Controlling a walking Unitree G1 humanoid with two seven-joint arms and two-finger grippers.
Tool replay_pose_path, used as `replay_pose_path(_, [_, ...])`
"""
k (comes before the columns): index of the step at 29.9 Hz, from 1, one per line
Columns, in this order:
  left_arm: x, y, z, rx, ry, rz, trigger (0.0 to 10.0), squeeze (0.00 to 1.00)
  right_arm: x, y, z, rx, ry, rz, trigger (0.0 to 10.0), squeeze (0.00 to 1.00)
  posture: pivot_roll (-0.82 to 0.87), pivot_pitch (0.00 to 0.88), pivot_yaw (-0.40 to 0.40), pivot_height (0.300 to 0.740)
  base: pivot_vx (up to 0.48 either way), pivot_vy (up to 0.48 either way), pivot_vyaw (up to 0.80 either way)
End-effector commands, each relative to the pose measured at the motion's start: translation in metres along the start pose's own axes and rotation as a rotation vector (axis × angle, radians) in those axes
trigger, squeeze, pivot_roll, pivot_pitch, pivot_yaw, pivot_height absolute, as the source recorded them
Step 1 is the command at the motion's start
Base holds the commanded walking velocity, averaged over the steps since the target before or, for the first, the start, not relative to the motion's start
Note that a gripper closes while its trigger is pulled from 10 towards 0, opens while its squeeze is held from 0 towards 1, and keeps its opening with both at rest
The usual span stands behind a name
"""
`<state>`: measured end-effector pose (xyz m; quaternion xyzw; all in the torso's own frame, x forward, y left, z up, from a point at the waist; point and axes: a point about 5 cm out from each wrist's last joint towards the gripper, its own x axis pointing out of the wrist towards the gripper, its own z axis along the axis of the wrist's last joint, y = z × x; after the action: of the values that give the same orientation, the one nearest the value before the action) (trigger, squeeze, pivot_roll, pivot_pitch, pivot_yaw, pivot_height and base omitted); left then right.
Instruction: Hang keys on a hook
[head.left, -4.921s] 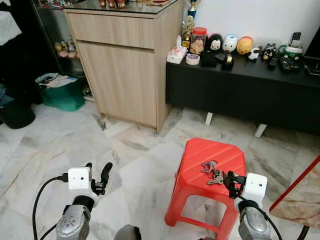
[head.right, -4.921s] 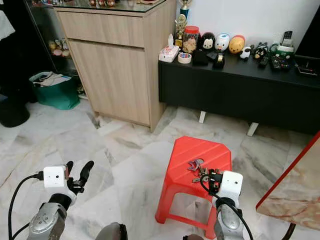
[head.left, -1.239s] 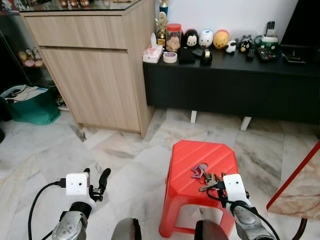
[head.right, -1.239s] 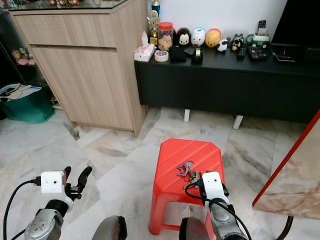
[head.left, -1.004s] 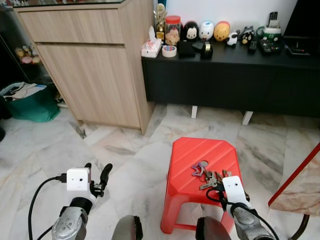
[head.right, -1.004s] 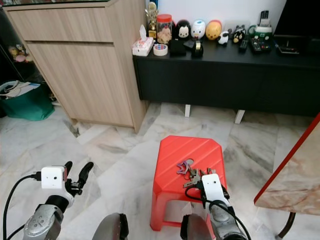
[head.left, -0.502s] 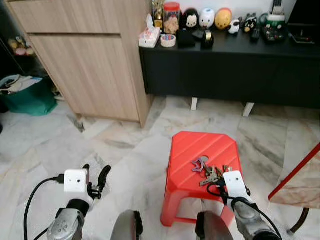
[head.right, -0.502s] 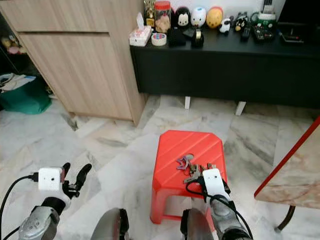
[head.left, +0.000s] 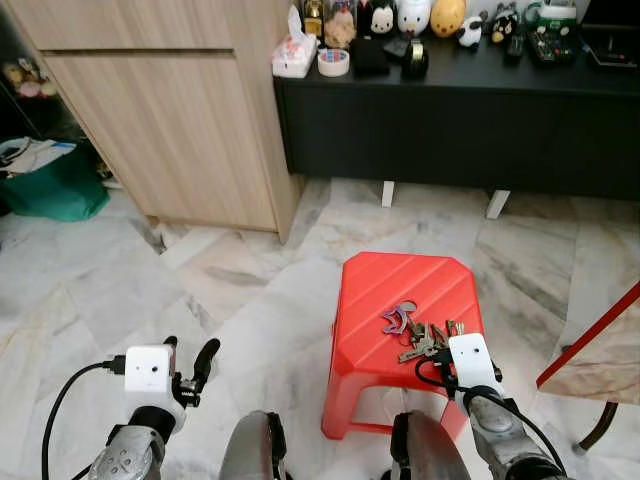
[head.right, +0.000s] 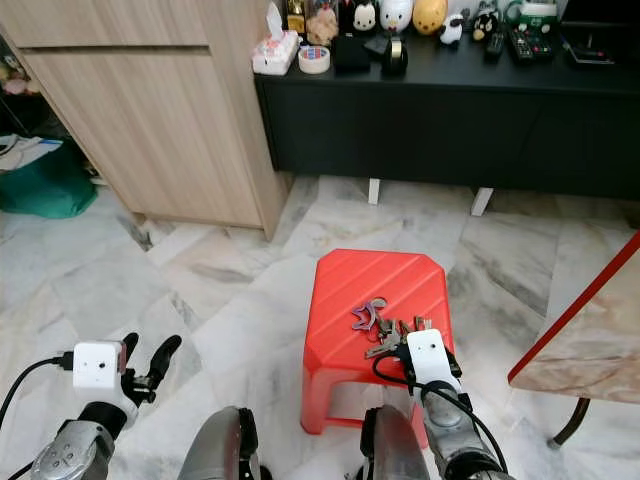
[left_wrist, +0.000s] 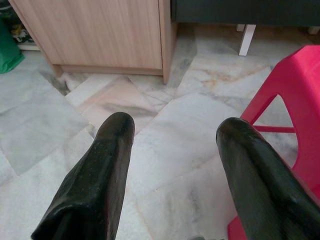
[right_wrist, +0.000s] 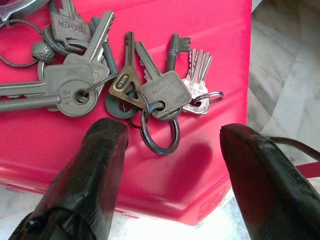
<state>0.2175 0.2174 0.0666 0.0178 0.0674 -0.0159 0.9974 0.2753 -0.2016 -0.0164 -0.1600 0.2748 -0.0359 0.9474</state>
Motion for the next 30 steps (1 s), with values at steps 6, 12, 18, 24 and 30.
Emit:
replay_pose_path(6, [-0.005,0.001,0.0,0.02,0.02,-0.006,10.0,0.0,-0.002,0.008,-0.004,0.035,0.015,0.054,4.2,0.0,0.14,0.191,0.081,0.603,0.0,0.0,0.0])
replay_pose_path(12, [-0.009,-0.001,-0.003,0.02,0.034,-0.007,10.0,0.0,-0.002,0.012,-0.003,0.029,0.004,0.075,0.0,0.0,0.15,0.196,0.081,0.603,0.0,0.0,0.0])
replay_pose_path(18, [-0.01,0.0,-0.003,0.02,0.039,0.0,10.0,0.0,-0.003,0.016,-0.002,0.019,-0.01,0.101,0.0,0.0,0.15,0.198,0.079,0.603,0.0,0.0,0.0])
replay_pose_path(24, [-0.013,-0.001,-0.005,0.02,0.046,0.007,10.0,0.0,-0.002,0.019,0.0,0.084,-0.012,0.106,0.0,0.0,0.15,0.203,0.083,0.603,0.0,0.0,0.0])
replay_pose_path(30, [-0.015,-0.001,-0.007,0.024,0.057,0.017,10.0,0.0,-0.002,0.026,0.007,0.09,-0.043,0.135,0.0,0.0,0.15,0.205,0.084,0.603,0.0,0.0,0.0])
